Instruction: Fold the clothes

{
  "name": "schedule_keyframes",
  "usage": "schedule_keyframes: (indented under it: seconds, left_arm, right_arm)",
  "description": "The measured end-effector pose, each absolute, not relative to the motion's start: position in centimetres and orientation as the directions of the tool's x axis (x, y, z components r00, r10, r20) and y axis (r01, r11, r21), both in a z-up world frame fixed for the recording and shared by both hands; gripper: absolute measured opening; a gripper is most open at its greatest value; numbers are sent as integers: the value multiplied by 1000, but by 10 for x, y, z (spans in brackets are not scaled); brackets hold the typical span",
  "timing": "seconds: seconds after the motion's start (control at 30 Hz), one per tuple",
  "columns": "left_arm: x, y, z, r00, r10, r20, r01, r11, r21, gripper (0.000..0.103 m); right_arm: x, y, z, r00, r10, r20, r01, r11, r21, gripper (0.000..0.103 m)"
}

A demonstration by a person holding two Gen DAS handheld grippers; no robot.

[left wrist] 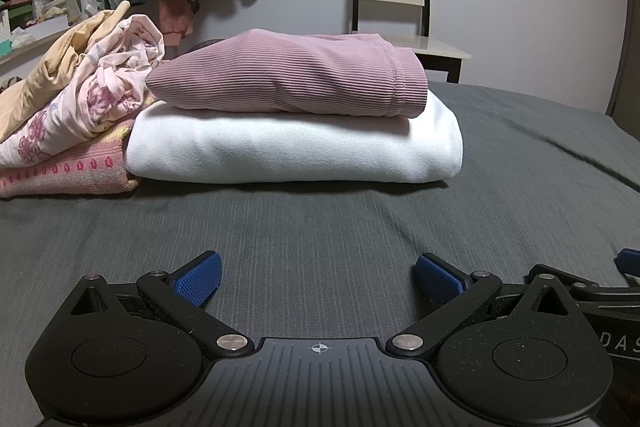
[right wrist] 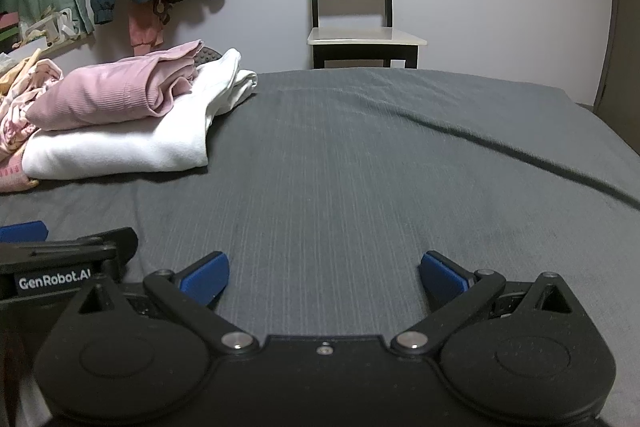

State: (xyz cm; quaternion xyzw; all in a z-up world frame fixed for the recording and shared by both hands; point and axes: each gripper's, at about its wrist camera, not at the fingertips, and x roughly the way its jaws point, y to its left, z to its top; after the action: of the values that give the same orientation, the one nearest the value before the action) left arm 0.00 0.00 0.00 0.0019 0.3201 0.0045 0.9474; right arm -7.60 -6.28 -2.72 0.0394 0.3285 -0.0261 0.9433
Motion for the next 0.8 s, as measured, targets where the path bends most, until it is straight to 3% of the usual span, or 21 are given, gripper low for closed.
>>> schedule_keyframes:
  seconds: [0.8]
  left_arm:
    - [2, 0, 1, 801, 9, -599, -10, 1000, 1, 103]
  right_arm:
    - [-75, -64, -29, 781, -23, -624, 70, 996, 50, 103]
